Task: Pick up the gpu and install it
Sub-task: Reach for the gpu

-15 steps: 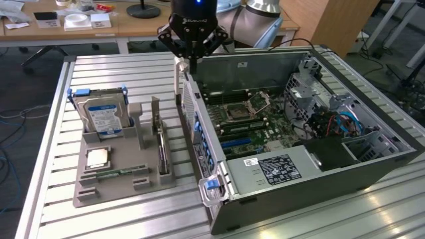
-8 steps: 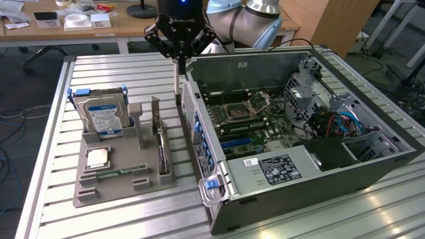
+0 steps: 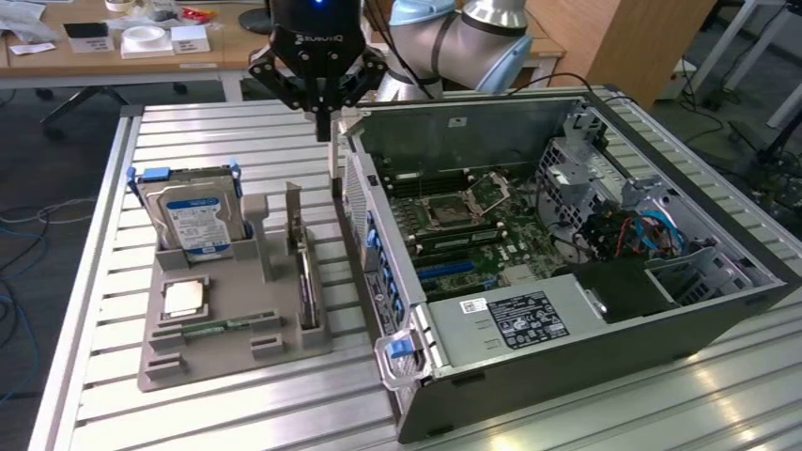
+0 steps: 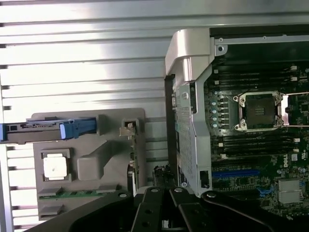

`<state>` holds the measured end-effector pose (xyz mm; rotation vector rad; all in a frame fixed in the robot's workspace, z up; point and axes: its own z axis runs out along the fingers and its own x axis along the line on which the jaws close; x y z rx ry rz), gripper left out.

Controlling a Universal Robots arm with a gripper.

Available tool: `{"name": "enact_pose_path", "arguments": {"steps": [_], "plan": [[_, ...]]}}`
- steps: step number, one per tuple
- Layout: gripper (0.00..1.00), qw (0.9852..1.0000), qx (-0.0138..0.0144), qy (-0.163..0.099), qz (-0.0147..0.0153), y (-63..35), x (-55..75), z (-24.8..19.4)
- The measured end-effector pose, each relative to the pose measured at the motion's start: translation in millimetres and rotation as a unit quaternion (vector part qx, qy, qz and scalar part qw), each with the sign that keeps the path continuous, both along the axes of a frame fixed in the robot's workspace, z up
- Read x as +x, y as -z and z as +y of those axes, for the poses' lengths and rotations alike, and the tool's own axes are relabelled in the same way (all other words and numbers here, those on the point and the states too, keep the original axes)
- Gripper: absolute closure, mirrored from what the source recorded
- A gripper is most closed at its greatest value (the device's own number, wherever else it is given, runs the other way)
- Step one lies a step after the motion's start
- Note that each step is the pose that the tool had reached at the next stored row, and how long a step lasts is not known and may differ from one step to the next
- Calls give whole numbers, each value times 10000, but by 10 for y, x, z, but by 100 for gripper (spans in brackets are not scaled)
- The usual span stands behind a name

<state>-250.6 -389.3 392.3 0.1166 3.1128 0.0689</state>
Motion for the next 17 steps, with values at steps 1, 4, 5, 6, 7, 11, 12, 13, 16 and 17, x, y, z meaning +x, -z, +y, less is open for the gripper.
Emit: {"name": "enact_pose_path", "arguments": {"steps": [1, 4, 5, 6, 7, 11, 12, 13, 16, 17], "plan": [[89, 10000, 0, 0, 0, 0, -24, 2], [89, 10000, 0, 0, 0, 2, -97, 8], [89, 10000, 0, 0, 0, 3, -120, 10], [89, 10000, 0, 0, 0, 4, -142, 12], [89, 10000, 0, 0, 0, 4, -163, 14], [89, 10000, 0, 0, 0, 7, -246, 20], [89, 10000, 0, 0, 0, 7, -264, 21], [89, 10000, 0, 0, 0, 8, -276, 22], [89, 10000, 0, 0, 0, 8, -277, 22], [89, 10000, 0, 0, 0, 8, -277, 22]]}}
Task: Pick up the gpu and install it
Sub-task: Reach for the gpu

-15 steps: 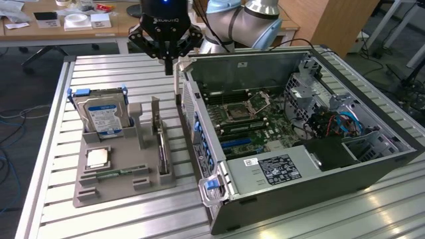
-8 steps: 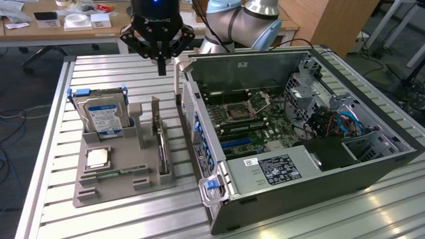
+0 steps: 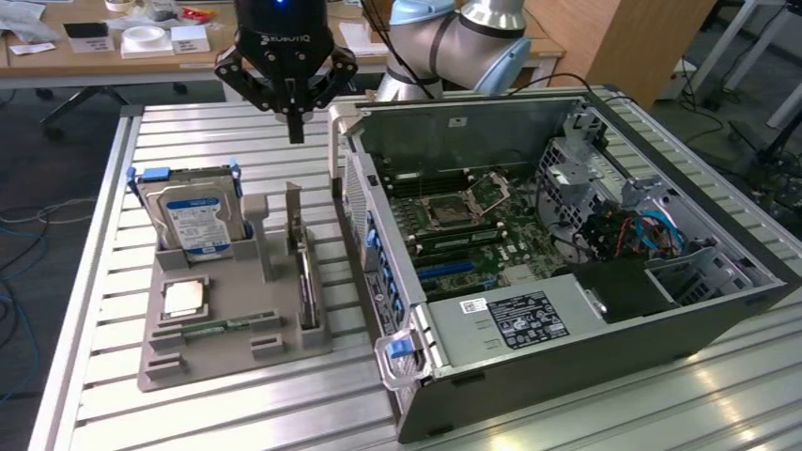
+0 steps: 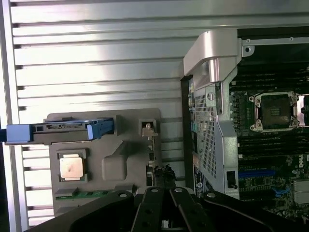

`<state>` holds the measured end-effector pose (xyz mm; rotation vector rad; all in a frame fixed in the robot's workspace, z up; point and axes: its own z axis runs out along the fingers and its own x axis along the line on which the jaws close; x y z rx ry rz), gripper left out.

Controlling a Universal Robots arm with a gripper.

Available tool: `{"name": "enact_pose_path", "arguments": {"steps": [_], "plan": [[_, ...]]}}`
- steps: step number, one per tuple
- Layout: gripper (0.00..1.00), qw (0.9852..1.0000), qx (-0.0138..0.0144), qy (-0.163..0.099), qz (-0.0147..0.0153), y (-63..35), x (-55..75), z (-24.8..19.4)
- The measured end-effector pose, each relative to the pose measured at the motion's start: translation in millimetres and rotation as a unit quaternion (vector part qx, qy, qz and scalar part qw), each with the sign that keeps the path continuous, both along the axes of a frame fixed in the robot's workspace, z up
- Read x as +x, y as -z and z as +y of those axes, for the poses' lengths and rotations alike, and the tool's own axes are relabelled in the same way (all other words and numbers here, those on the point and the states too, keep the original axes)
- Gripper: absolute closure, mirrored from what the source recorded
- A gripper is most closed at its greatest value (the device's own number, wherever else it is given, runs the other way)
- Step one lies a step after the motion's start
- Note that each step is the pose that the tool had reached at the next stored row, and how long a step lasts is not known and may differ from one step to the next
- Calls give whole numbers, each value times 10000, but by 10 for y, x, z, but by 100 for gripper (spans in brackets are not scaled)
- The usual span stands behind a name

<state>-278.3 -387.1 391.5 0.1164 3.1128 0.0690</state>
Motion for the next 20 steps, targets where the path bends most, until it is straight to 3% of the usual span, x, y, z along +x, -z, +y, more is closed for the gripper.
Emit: {"name": "enact_pose_path", "arguments": {"steps": [10, 20], "plan": [[89, 10000, 0, 0, 0, 2, -40, -4], [89, 10000, 0, 0, 0, 2, -68, -129]]}}
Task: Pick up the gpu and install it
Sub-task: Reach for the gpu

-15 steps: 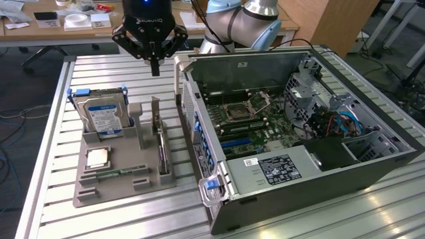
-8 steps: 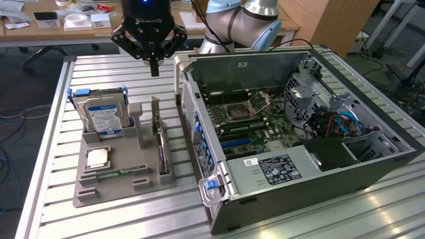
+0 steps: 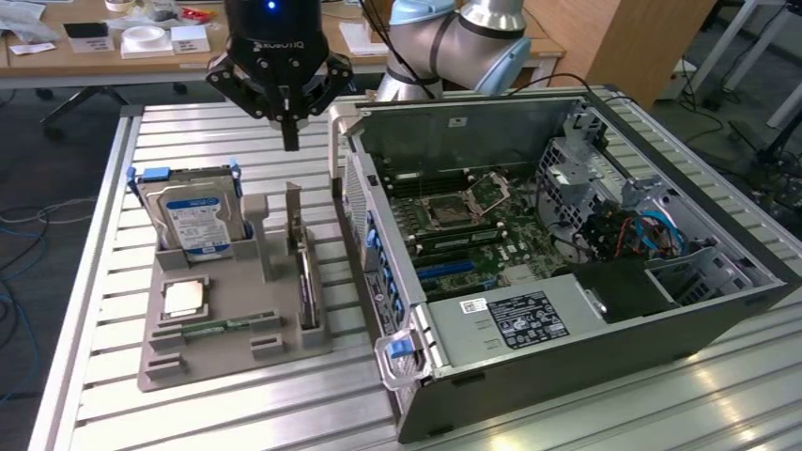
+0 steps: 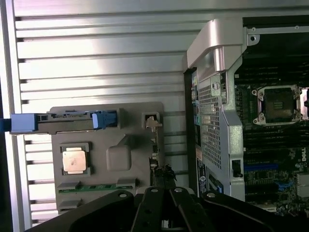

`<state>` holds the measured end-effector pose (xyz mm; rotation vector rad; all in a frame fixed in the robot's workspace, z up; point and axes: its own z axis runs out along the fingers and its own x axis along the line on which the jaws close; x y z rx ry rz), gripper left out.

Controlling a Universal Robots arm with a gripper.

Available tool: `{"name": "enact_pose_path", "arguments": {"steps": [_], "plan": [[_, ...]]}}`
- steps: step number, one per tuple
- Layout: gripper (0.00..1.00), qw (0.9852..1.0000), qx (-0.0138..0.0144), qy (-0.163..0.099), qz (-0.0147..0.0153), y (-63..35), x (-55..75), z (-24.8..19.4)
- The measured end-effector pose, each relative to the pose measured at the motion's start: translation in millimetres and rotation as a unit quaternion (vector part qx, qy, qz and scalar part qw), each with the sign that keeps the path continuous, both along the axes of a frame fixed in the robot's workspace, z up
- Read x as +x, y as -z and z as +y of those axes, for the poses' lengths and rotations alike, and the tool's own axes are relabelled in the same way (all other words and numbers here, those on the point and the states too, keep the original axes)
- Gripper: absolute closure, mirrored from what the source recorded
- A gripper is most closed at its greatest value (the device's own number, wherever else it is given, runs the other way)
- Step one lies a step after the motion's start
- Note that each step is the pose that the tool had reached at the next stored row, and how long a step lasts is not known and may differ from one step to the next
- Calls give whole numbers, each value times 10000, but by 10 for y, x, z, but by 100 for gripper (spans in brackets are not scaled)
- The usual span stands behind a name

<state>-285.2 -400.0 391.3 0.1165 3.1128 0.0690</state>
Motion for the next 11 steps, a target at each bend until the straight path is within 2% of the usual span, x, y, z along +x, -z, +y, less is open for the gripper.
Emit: {"name": "enact_pose_path", "arguments": {"steps": [4, 11], "plan": [[89, 10000, -1, 0, 1, -1, -4, -29], [89, 10000, 0, 0, 0, 0, -19, -149]]}}
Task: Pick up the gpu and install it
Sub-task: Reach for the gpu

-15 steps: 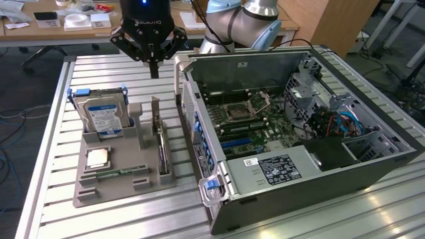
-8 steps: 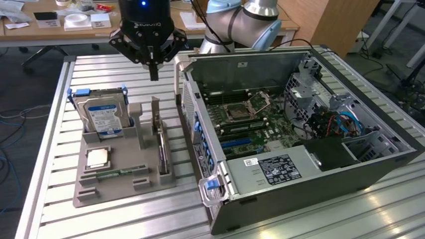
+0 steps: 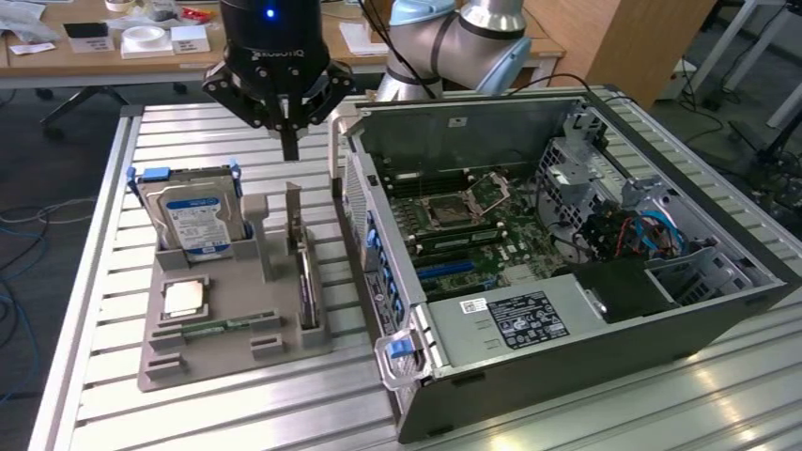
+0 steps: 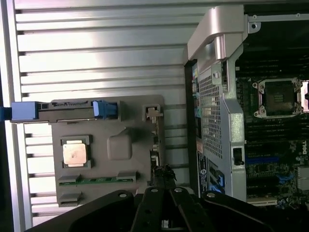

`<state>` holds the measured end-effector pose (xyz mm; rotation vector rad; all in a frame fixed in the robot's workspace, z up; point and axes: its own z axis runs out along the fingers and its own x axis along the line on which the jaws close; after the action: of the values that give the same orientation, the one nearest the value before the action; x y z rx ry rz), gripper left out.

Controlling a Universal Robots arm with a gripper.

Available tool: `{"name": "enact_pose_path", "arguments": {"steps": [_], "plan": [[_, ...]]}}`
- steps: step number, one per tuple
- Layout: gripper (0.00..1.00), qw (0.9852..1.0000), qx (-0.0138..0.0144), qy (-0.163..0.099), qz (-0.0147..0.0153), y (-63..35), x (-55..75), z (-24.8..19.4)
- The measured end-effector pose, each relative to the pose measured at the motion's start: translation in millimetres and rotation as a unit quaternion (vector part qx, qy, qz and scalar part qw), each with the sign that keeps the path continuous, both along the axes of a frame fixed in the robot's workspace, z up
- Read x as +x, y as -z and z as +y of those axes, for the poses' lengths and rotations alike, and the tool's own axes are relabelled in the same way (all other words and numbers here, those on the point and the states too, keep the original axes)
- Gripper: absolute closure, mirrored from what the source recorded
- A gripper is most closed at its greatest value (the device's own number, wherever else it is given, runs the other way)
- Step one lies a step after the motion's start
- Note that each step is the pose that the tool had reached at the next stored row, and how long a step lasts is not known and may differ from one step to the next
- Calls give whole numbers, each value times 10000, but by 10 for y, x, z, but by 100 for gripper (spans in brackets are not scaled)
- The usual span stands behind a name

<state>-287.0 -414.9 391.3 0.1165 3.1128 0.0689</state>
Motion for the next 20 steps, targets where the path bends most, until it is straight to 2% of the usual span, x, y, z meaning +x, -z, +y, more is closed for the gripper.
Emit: {"name": "enact_pose_path", "arguments": {"steps": [5, 20], "plan": [[89, 10000, 0, 0, 0, 0, -9, -86], [89, 10000, 0, 0, 0, 0, -66, -243]]}}
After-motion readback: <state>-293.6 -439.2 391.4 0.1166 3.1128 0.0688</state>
